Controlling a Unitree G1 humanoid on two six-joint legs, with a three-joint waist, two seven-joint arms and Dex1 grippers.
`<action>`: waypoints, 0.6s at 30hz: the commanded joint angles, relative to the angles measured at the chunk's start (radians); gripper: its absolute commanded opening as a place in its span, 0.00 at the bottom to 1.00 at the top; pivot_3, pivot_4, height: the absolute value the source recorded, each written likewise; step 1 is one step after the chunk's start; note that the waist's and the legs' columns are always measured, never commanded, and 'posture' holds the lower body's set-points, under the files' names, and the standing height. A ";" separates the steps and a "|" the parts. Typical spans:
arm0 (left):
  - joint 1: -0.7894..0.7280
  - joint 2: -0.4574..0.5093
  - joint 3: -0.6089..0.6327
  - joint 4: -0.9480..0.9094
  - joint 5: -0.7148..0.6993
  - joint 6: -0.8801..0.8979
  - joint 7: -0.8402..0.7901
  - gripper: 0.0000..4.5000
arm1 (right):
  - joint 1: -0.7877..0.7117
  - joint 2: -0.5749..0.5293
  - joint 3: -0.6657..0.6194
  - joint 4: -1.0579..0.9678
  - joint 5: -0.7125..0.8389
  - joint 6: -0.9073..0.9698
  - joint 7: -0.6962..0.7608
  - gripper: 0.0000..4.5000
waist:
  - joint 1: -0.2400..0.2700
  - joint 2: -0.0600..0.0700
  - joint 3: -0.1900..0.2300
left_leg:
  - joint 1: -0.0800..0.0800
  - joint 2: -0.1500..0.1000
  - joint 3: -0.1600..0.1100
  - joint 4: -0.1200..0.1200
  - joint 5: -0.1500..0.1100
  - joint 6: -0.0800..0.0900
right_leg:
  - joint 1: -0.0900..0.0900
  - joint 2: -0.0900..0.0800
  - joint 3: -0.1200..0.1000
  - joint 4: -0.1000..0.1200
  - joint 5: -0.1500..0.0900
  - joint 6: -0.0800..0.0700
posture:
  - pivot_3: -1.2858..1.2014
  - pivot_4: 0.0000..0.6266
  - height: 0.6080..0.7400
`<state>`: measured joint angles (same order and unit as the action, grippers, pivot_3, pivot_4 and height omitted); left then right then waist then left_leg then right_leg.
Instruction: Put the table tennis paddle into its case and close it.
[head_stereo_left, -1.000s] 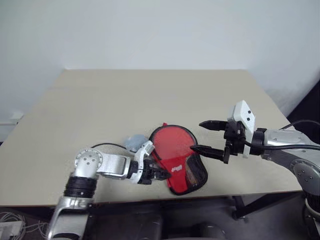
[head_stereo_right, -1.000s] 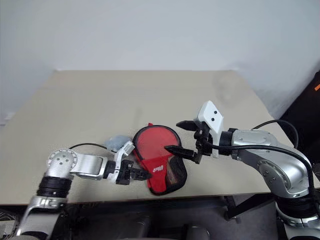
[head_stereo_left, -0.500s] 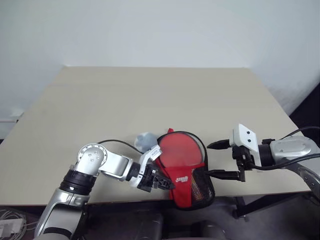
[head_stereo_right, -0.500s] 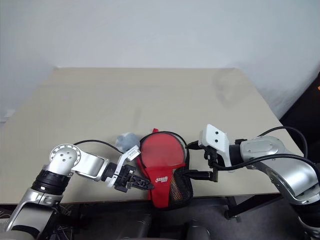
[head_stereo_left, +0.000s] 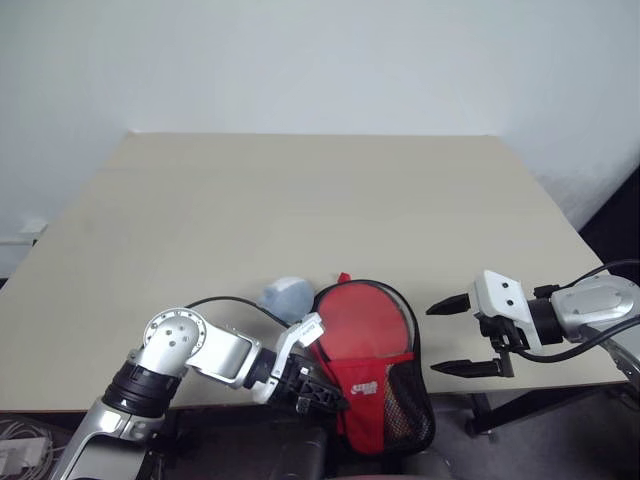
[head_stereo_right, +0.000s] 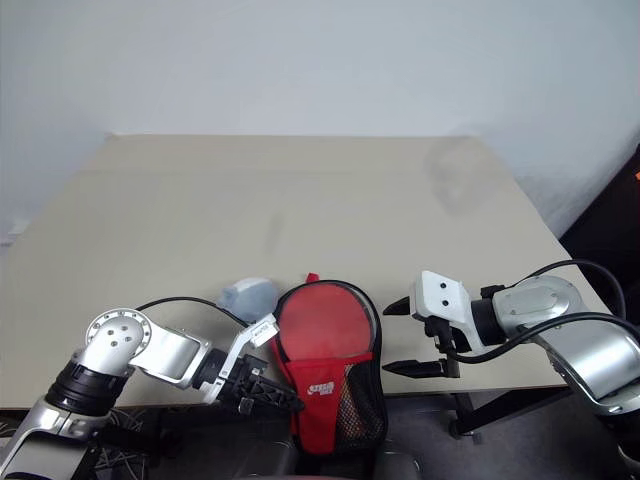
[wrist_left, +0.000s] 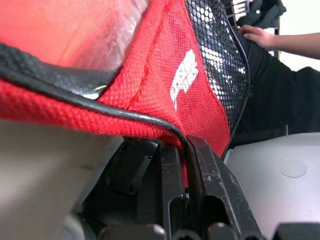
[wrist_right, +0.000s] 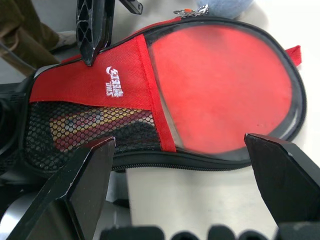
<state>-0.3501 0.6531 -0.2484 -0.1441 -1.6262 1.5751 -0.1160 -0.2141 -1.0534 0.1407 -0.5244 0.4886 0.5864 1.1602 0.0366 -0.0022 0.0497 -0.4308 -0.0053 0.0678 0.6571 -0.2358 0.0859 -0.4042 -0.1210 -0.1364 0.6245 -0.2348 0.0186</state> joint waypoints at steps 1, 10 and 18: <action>0.020 -0.002 -0.012 -0.048 -0.027 -0.024 0.012 0.01 | -0.016 0.011 -0.008 -0.015 -0.009 -0.015 0.005 1.00 | -0.001 0.000 0.000 | 0.000 0.000 0.000 0.000 0.000 0.000 | 0.000 0.000 0.000 0.000 0.000 0.000 | 0.52 0.00 0.81; 0.005 0.008 0.036 0.000 -0.018 -0.078 0.043 0.38 | -0.062 0.033 0.008 0.055 -0.062 -0.043 0.016 1.00 | 0.000 0.000 0.000 | 0.000 0.000 0.002 0.004 0.000 0.000 | 0.000 0.000 0.002 0.001 0.003 0.000 | 0.52 0.00 0.81; -0.021 0.193 0.116 -0.122 -0.083 -0.084 -0.065 0.91 | -0.131 0.058 0.013 0.120 -0.081 -0.065 0.038 1.00 | -0.002 0.000 0.000 | 0.000 0.001 0.004 0.004 0.000 0.000 | -0.001 0.001 0.003 0.002 0.003 0.000 | 0.52 0.00 0.81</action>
<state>-0.3424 0.8282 -0.1701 -0.1985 -1.7041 1.4923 -0.1245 -0.3192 -1.0011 0.1718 -0.4085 0.4138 0.5404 1.1969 0.0349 -0.0019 0.0498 -0.4304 -0.0044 0.0720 0.6608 -0.2359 0.0860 -0.4053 -0.1203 -0.1332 0.6264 -0.2313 0.0186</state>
